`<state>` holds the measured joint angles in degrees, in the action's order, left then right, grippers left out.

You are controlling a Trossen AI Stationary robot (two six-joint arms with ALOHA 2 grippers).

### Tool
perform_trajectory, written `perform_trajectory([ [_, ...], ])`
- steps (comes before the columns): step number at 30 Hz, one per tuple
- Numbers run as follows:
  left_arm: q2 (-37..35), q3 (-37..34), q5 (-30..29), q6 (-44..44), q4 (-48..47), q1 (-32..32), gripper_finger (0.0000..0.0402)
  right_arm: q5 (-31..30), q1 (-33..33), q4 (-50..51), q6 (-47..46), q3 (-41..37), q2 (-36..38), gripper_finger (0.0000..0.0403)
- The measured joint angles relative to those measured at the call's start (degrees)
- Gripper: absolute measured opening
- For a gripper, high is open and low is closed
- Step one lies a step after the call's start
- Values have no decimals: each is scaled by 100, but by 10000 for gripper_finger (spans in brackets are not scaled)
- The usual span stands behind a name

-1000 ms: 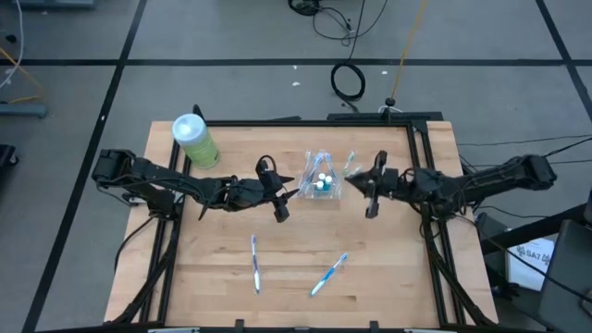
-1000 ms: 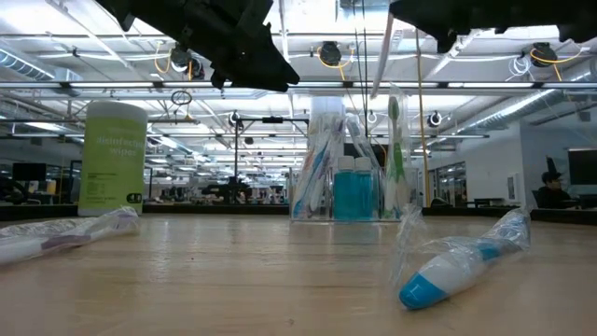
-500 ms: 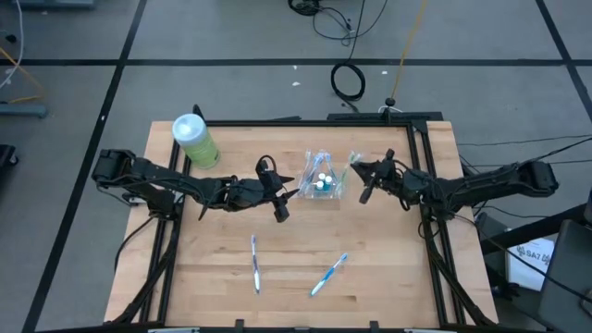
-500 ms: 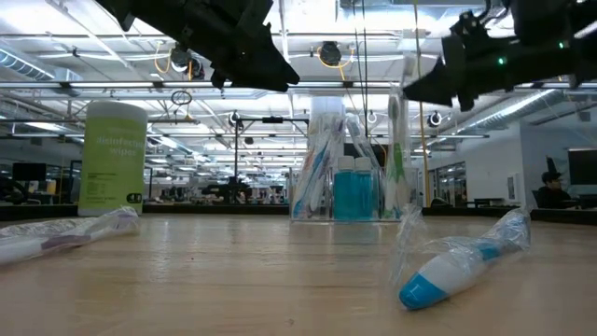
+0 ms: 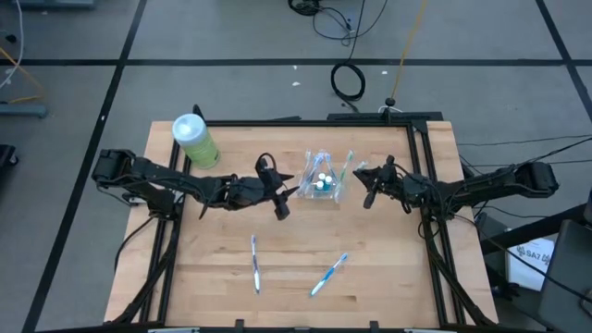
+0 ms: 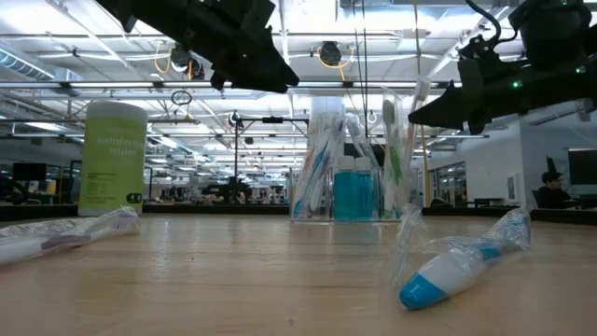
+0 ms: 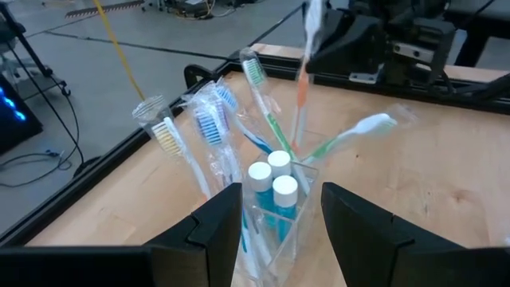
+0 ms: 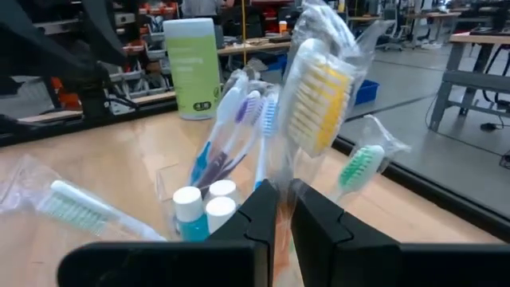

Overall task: Pick & Place toothbrushing station
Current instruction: Put the orange toothbrush into the right section of the transparent organizer

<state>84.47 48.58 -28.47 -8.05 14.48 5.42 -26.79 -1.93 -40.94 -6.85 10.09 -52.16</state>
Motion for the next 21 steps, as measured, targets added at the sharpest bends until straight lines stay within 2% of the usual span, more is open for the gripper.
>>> perform_trajectory([
  [6,0,0,1,-176,4,-74,177,203,0,-31,-2,0,-160,20],
  [13,0,0,15,-452,19,-95,177,308,2,-104,-199,210,-915,20],
  [21,0,0,500,-626,-19,-89,177,306,2,-174,-107,374,-1370,21],
])
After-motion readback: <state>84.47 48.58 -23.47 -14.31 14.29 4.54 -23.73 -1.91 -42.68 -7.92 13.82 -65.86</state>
